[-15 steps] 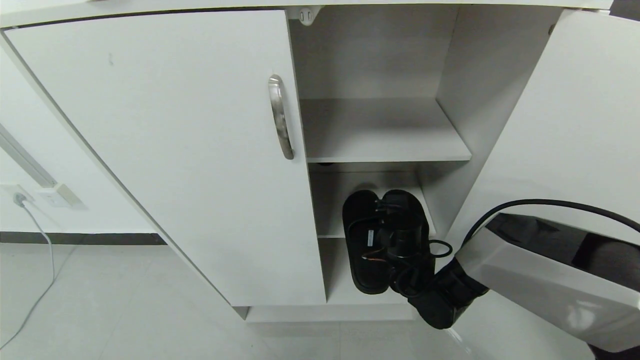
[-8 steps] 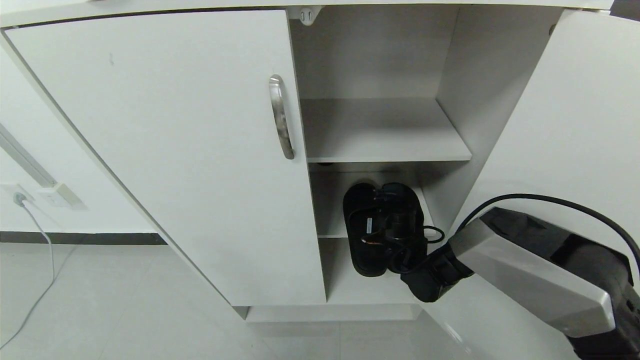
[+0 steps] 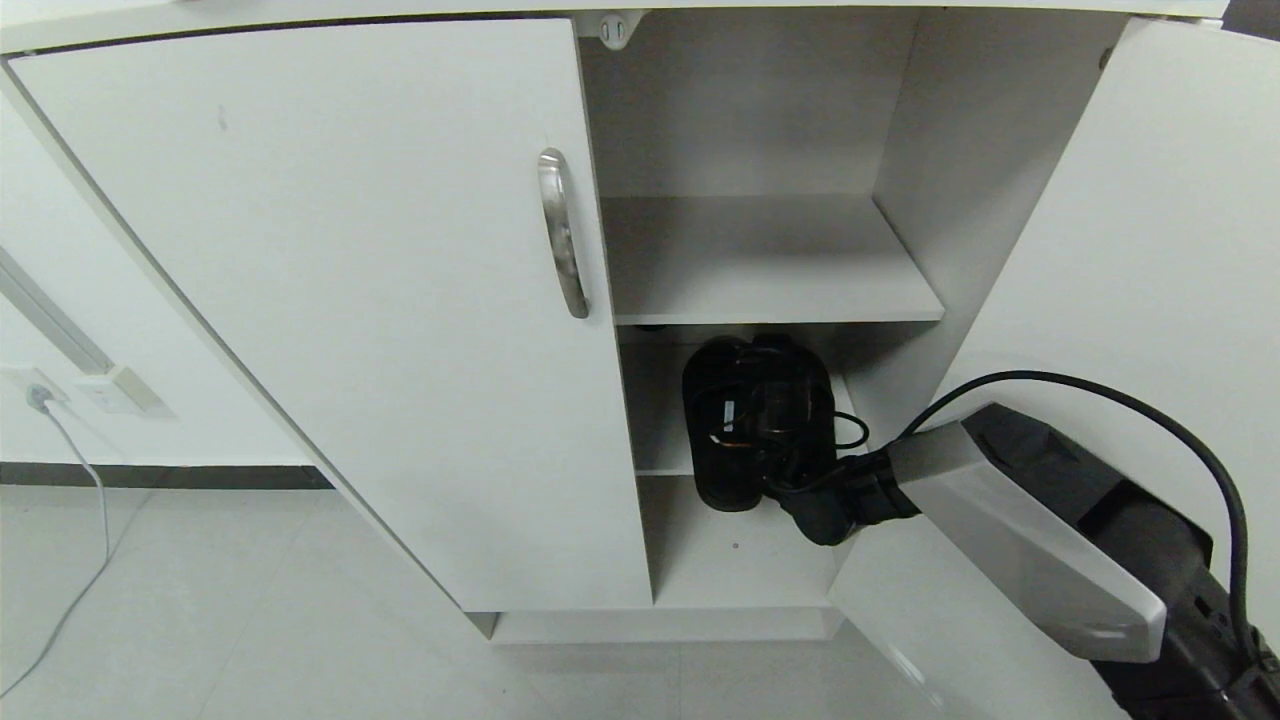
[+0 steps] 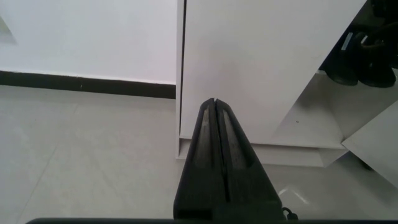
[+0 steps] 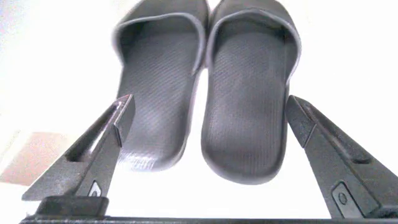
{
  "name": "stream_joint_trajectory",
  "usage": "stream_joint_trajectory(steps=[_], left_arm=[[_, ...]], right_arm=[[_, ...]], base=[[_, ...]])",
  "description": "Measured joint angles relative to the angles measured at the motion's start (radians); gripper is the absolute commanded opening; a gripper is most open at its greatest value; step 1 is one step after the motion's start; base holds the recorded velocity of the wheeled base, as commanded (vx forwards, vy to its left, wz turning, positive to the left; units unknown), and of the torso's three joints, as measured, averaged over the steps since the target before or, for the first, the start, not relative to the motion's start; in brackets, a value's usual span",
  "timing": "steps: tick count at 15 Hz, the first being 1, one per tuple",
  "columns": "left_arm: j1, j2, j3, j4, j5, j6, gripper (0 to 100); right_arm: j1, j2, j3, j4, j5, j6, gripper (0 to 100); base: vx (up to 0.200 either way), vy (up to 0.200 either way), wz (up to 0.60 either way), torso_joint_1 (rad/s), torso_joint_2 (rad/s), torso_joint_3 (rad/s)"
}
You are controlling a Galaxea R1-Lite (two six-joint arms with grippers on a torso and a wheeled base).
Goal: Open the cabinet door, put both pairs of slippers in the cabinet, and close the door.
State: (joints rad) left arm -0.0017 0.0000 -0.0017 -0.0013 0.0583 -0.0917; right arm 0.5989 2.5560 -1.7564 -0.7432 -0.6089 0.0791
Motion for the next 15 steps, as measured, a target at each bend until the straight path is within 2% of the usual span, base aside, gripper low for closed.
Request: stream_joint_trajectory(steps=[5, 12, 13, 15], left_arm=[[0.0, 0.0, 0.0, 0.0, 0.0, 0.0, 0], [0.0, 0.0, 0.0, 0.0, -0.001, 0.0, 0], [0.0, 0.0, 0.0, 0.0, 0.0, 0.0, 0], [0.0, 0.0, 0.0, 0.0, 0.0, 0.0, 0]], right_arm=[[-0.012, 0.044, -0.139, 0.085, 0.0, 0.001, 0], [-0.022, 0.071, -0.181, 0.107, 0.0, 0.005, 0], [-0.022, 0.073, -0.182, 0.107, 0.0, 0.005, 100], [-0.024, 0.076, -0.183, 0.107, 0.0, 0.006, 100]], base=[[0.0, 0.0, 0.0, 0.0, 0.0, 0.0], [0.0, 0.0, 0.0, 0.0, 0.0, 0.0], [0.0, 0.0, 0.0, 0.0, 0.0, 0.0], [0.0, 0.0, 0.0, 0.0, 0.0, 0.0]])
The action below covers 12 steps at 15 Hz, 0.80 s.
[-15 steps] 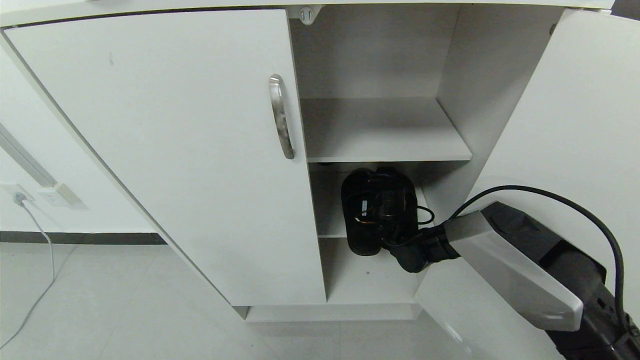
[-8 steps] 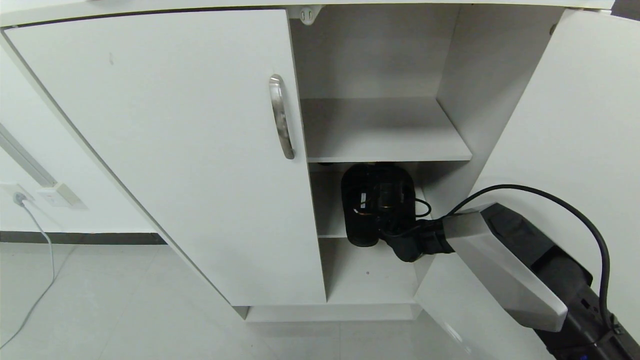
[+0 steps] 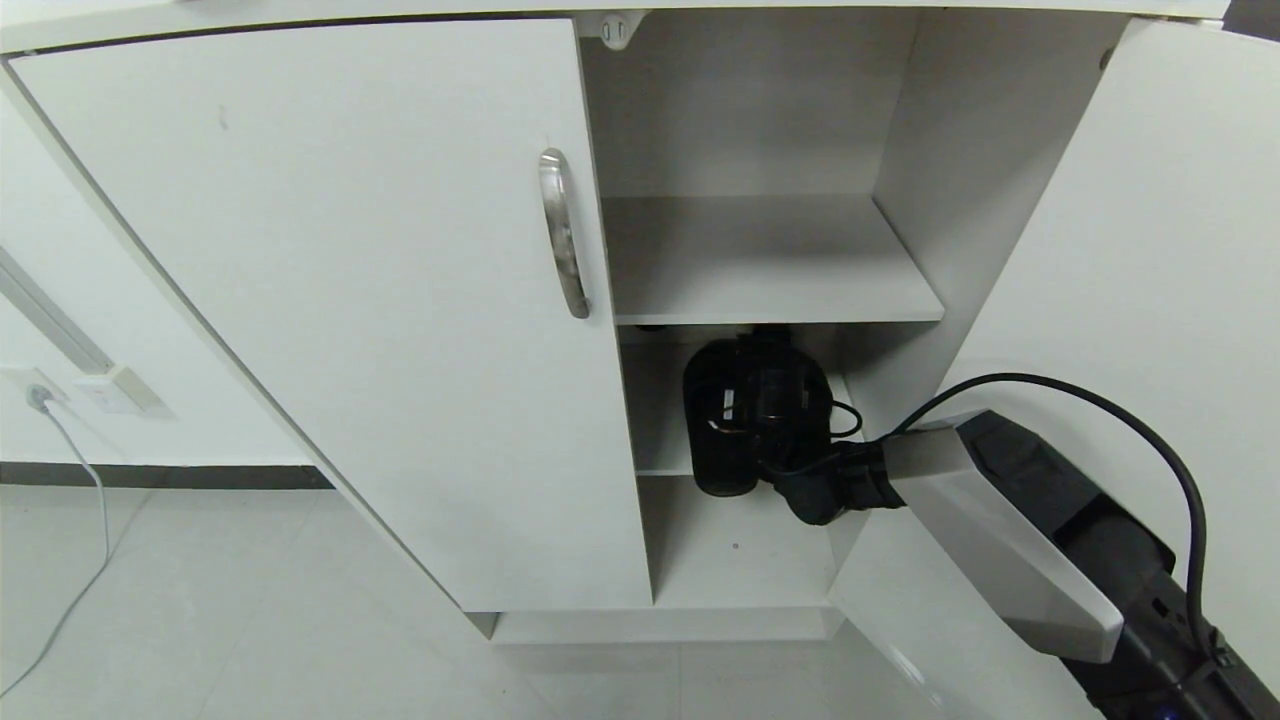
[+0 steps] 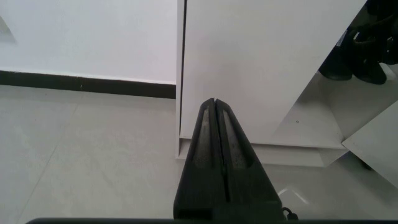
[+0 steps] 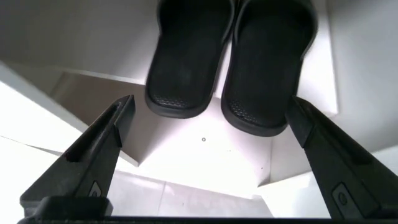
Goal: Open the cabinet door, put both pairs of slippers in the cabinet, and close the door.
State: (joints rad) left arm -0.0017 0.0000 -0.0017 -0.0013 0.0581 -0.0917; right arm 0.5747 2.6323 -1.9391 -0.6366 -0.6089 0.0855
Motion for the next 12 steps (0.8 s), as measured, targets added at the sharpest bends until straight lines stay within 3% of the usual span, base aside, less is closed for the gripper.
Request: stream_joint_trajectory(steps=[5, 12], left_arm=[[0.0, 0.0, 0.0, 0.0, 0.0, 0.0, 0], [0.0, 0.0, 0.0, 0.0, 0.0, 0.001, 0]], right_arm=[[0.001, -0.014, 0.09, -0.055, -0.009, 0.0, 100], [0.035, -0.153, 0.451, -0.322, -0.01, -0.004, 100]], base=[[0.0, 0.0, 0.0, 0.0, 0.0, 0.0], [0.0, 0.0, 0.0, 0.0, 0.0, 0.0]])
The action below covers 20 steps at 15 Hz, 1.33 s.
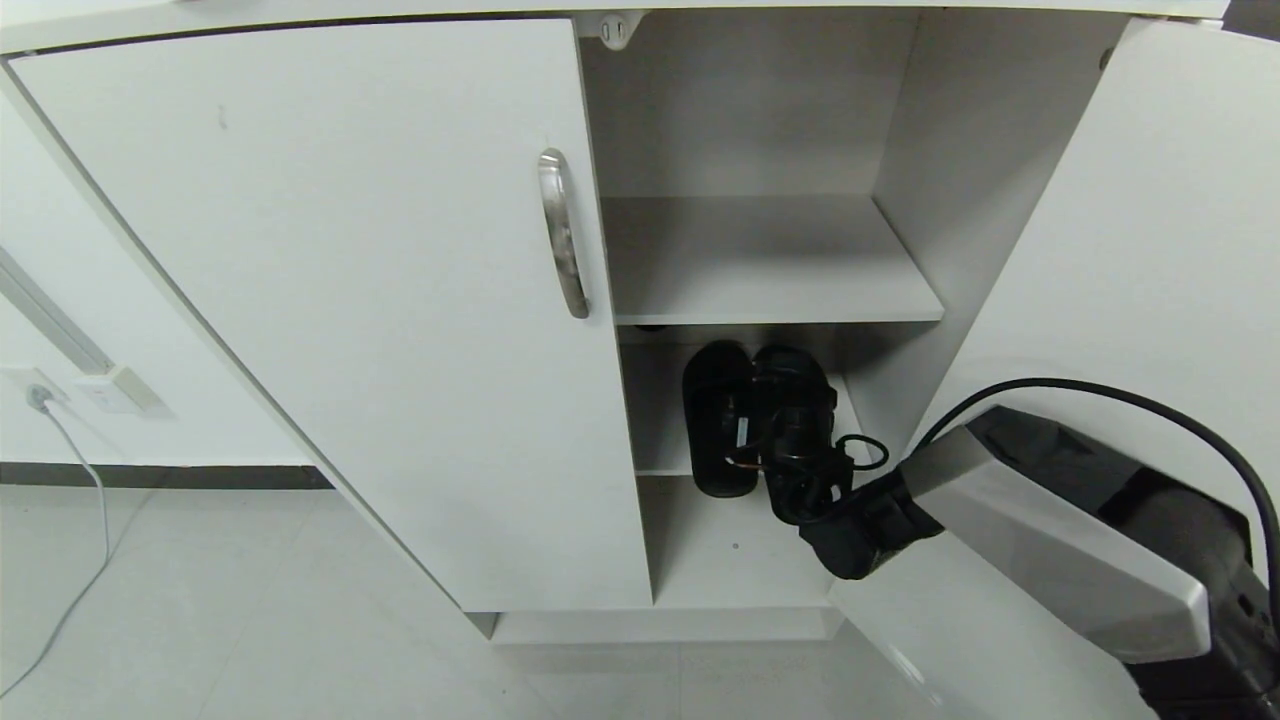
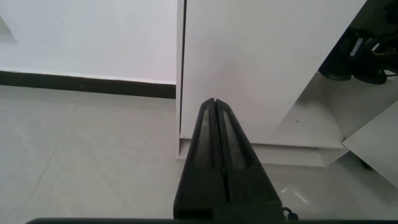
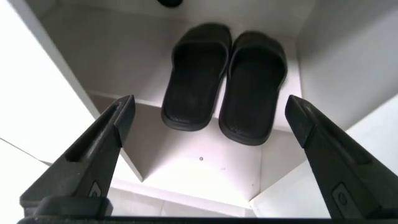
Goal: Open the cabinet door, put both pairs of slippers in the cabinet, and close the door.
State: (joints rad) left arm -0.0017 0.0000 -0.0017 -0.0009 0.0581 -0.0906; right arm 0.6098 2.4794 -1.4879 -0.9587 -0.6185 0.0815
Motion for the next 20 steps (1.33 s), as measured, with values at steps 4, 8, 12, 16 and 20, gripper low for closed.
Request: stream_joint_trajectory(steps=[4, 8, 12, 16, 20], left_arm=[[0.0, 0.0, 0.0, 0.0, 0.0, 0.0, 0], [0.0, 0.0, 0.0, 0.0, 0.0, 0.0, 0], [0.0, 0.0, 0.0, 0.0, 0.0, -0.009, 0], [0.0, 0.0, 0.0, 0.0, -0.002, -0.007, 0], [0.0, 0.0, 0.0, 0.0, -0.004, -0.007, 0]], right_arm=[[0.037, -0.123, 0.246, -0.104, 0.001, 0.001, 100], [0.1, -0.253, 0.501, -0.209, 0.007, 0.002, 100], [0.147, -0.339, 0.651, -0.233, 0.034, 0.003, 100], [0.173, -0.358, 0.696, -0.233, 0.037, 0.006, 100], [0.186, -0.362, 0.708, -0.233, 0.037, 0.006, 100]], base=[[0.0, 0.0, 0.0, 0.0, 0.0, 0.0], [0.0, 0.0, 0.0, 0.0, 0.0, 0.0], [0.0, 0.0, 0.0, 0.0, 0.0, 0.0], [0.0, 0.0, 0.0, 0.0, 0.0, 0.0], [0.0, 0.0, 0.0, 0.0, 0.0, 0.0]])
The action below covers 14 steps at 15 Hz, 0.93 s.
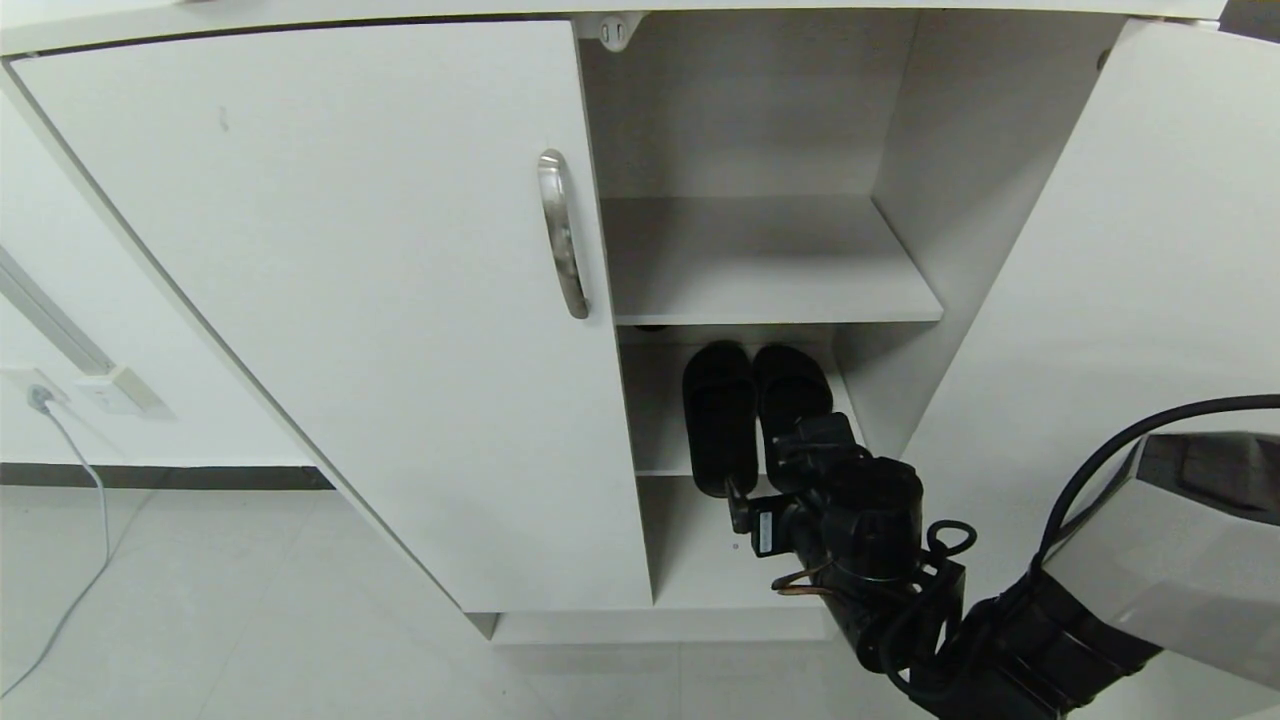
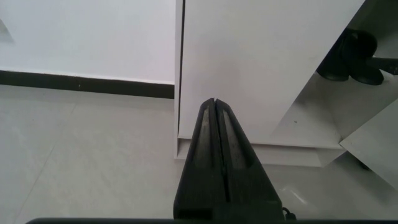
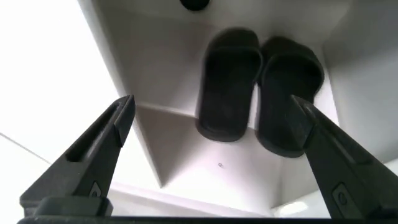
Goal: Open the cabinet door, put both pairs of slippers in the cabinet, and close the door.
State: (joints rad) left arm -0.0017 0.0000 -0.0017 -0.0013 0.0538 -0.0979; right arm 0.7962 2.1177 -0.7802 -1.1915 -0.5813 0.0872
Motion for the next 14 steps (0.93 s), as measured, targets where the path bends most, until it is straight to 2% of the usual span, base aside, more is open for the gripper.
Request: stream_joint_trajectory(steps=[14], left_arm=[[0.0, 0.0, 0.0, 0.001, 0.0, 0.0, 0]], right_arm=[[0.003, 0.018, 0.002, -0.012, 0.0, 0.0, 100]], base=[[0.0, 0.0, 0.0, 0.002, 0.0, 0.187]])
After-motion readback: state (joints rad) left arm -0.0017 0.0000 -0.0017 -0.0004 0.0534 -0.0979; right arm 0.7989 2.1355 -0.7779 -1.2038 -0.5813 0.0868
